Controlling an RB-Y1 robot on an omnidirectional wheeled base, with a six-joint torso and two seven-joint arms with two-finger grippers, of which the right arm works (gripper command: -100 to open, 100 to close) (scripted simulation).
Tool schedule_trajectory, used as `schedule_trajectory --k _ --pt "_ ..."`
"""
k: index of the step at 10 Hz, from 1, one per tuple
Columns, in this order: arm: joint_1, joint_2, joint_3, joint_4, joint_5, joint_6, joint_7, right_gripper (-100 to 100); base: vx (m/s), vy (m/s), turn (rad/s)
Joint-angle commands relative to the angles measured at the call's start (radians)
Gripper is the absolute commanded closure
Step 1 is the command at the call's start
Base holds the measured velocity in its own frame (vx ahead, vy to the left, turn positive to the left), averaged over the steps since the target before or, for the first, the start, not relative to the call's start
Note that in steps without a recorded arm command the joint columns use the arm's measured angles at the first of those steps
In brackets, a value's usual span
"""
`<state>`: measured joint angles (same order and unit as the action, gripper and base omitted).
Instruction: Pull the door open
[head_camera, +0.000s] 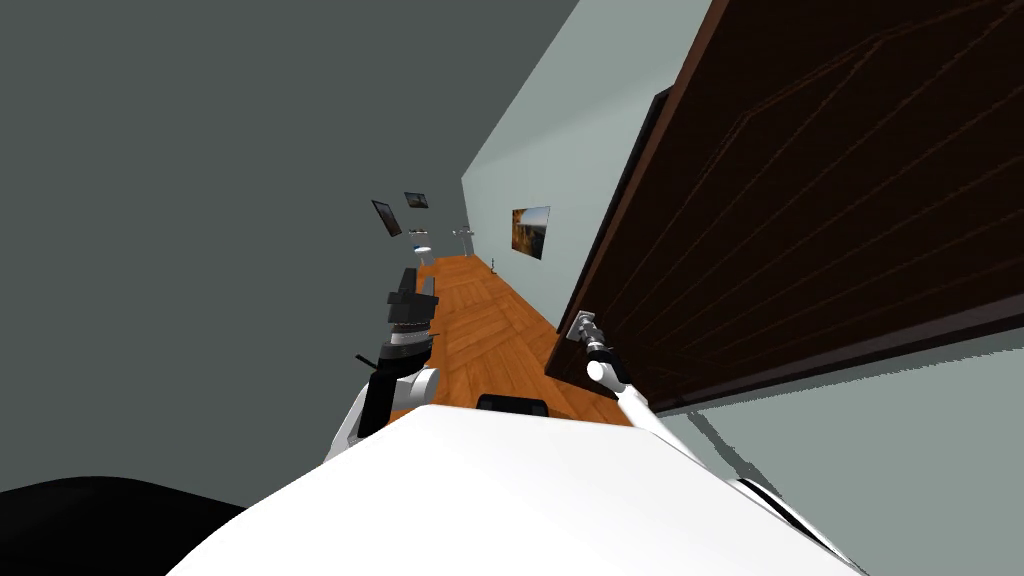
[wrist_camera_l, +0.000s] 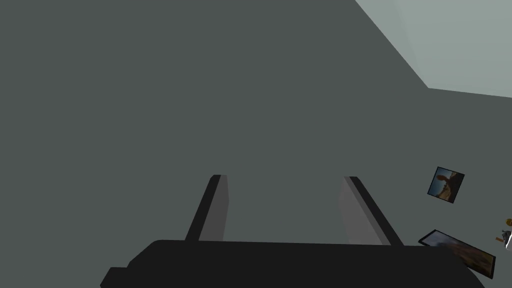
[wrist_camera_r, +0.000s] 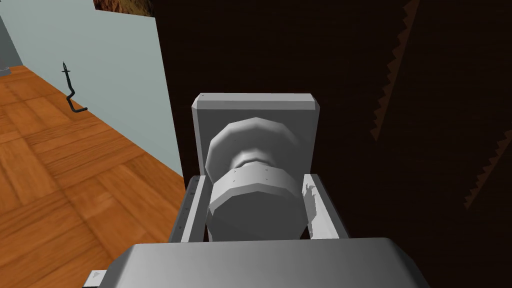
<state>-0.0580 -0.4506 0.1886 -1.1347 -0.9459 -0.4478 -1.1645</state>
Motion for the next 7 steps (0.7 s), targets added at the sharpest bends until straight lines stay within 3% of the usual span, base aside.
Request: schedule_trajectory --k 1,7 --pt "0.006 -0.013 0.016 -0.010 0.002 -0.004 -0.013 100 -0.143 -0.027 0.118" --pt "0.029 -0.060 0.075 -0.046 0.008 -0.020 -0.062 100 -0.195 -0.059 0.103"
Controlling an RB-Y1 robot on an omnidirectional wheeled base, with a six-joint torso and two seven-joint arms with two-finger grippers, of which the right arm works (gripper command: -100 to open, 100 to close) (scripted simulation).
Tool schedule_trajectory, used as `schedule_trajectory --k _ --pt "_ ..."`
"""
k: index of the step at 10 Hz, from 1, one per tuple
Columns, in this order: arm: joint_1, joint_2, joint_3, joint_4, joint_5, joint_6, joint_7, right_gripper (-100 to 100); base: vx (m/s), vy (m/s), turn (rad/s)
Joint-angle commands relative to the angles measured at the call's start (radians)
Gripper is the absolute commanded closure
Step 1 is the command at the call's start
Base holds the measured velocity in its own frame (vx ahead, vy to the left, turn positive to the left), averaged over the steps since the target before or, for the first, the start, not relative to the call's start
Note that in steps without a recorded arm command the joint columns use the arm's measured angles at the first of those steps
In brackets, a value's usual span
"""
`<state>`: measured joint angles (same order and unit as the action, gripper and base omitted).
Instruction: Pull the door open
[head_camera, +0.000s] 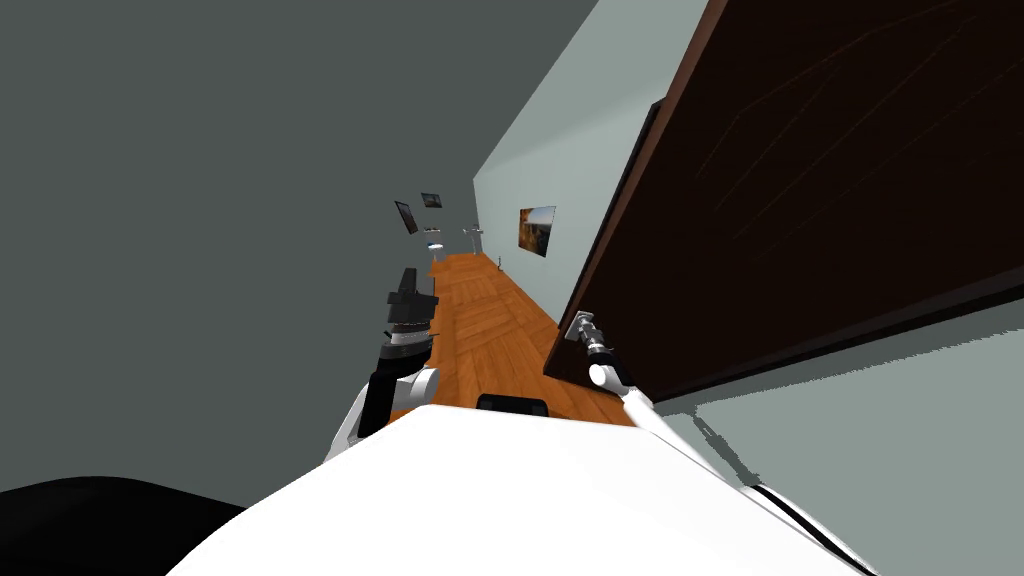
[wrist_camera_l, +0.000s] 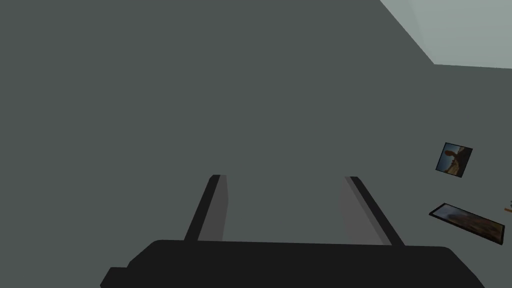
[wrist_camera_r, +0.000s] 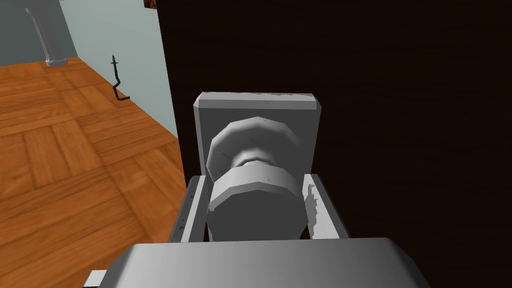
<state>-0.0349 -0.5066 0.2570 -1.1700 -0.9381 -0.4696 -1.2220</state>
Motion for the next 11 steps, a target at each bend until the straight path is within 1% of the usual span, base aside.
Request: schedule_trajectory --k 1,3,4,5,11 --pt "0.009 -0.012 0.017 -0.017 0.001 -0.001 -0.013 100 -0.215 -0.084 0.093" --pt "0.016 -0.027 0.035 -0.028 0.003 -0.006 -0.028 100 -0.177 -0.053 0.077" --pt "0.014 -0.023 0.031 -0.021 0.003 -0.004 -0.023 100 -0.068 -0.034 0.033" --pt "0.023 -0.038 0.051 -0.031 0.005 -0.011 -0.040 100 -0.138 -0.054 0.101" --pt "0.051 -0.102 0.115 -0.073 0.012 -0.042 -0.098 100 -0.203 -0.066 0.107"
